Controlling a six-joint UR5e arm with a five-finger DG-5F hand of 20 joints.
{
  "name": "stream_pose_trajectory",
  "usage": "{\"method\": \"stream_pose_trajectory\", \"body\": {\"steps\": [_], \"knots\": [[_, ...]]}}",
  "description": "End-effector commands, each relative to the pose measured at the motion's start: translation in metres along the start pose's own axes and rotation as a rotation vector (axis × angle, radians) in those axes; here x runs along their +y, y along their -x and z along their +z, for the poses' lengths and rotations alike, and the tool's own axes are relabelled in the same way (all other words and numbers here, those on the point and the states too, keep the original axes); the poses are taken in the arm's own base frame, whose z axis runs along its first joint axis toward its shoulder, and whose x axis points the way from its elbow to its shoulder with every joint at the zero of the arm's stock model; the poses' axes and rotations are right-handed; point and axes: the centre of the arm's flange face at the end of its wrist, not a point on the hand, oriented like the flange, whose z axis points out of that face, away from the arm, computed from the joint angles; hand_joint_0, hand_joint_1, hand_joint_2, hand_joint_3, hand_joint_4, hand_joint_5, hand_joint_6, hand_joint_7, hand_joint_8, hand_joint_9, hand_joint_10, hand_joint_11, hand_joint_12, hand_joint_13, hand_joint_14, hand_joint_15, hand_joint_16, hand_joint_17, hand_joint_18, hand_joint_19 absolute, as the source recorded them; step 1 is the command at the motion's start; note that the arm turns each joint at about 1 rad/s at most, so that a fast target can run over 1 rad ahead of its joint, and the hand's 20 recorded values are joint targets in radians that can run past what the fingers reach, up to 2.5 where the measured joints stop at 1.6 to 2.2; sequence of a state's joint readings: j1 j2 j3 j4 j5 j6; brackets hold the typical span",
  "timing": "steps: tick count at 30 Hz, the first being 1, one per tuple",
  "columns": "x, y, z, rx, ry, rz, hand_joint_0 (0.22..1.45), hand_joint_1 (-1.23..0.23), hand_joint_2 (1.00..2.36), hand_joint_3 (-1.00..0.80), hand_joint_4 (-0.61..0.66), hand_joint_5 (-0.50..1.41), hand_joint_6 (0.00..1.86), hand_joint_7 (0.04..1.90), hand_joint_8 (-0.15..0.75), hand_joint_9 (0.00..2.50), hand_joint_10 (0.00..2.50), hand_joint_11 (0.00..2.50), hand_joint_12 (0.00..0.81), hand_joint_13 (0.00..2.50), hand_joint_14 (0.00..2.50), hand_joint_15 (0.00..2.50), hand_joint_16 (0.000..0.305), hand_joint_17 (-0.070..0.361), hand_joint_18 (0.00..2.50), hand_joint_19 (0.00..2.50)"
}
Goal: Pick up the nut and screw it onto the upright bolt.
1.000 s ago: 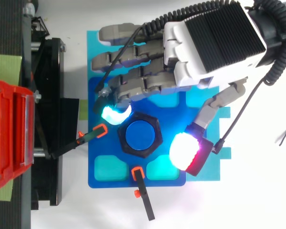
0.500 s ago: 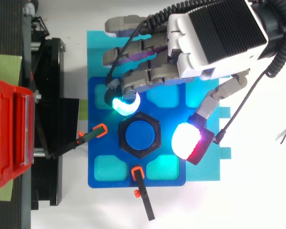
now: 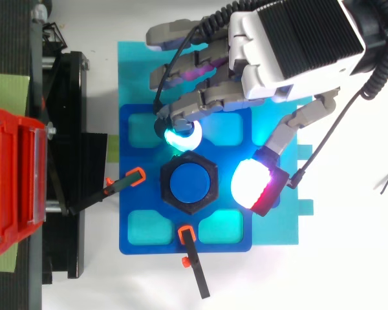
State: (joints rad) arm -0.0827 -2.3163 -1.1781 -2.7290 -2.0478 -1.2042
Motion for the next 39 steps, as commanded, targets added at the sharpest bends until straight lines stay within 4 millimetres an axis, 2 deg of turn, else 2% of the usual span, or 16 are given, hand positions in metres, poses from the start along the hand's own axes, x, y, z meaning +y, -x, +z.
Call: {"method": "stream_pose_trajectory", "body": {"steps": [1,3,5,9,14,17,21,31,39], "knots": [[0.0,0.0,0.0,-0.001,0.0,-0.001,0.44,-0.29,1.0,-0.5,0.09,-0.02,0.51,1.12,0.278,1.02,0.0,0.03,0.372,0.58,0.0,0.05,0.042,0.095,0.14,0.03],[0.0,0.0,0.0,-0.003,0.001,-0.001,0.43,-0.28,1.0,-0.5,0.15,-0.04,0.51,1.06,0.274,0.96,0.0,0.02,0.381,0.55,0.0,0.05,0.044,0.098,0.12,0.03],[0.0,0.001,0.0,-0.005,0.002,-0.001,0.42,-0.28,1.0,-0.5,0.21,-0.09,0.5,0.91,0.282,0.85,0.0,0.0,0.391,0.48,0.0,0.05,0.047,0.107,0.04,0.03],[0.001,0.007,0.003,-0.015,0.007,-0.005,0.4,-0.27,1.0,-0.5,0.18,-0.15,0.5,0.73,0.276,0.7,0.0,0.0,0.406,0.39,0.0,0.04,0.05,0.114,0.0,0.04],[0.005,0.026,0.012,-0.039,0.041,-0.025,0.4,-0.27,1.0,-0.5,0.15,-0.18,0.5,0.63,0.269,0.61,0.0,0.0,0.406,0.32,0.0,0.02,0.052,0.118,0.0,0.05],[0.006,0.036,0.014,-0.047,0.061,-0.032,0.39,-0.27,1.0,-0.5,0.15,-0.18,0.5,0.61,0.264,0.56,0.0,0.0,0.406,0.29,0.0,0.02,0.053,0.118,0.0,0.04],[0.007,0.036,0.015,-0.052,0.063,-0.032,0.39,-0.27,1.0,-0.5,0.14,-0.19,0.5,0.59,0.265,0.53,0.0,0.0,0.407,0.27,0.0,0.01,0.053,0.119,0.0,0.04],[0.022,0.029,0.026,-0.043,0.071,-0.025,0.4,-0.28,1.0,-0.5,0.15,-0.19,0.5,0.6,0.264,0.5,0.0,0.0,0.405,0.25,0.0,0.01,0.053,0.119,0.0,0.03],[0.029,0.01,0.028,-0.022,0.066,-0.001,0.4,-0.28,1.0,-0.5,0.16,-0.18,0.5,0.61,0.27,0.51,0.0,0.0,0.403,0.27,0.0,0.01,0.052,0.118,0.0,0.03]]}}
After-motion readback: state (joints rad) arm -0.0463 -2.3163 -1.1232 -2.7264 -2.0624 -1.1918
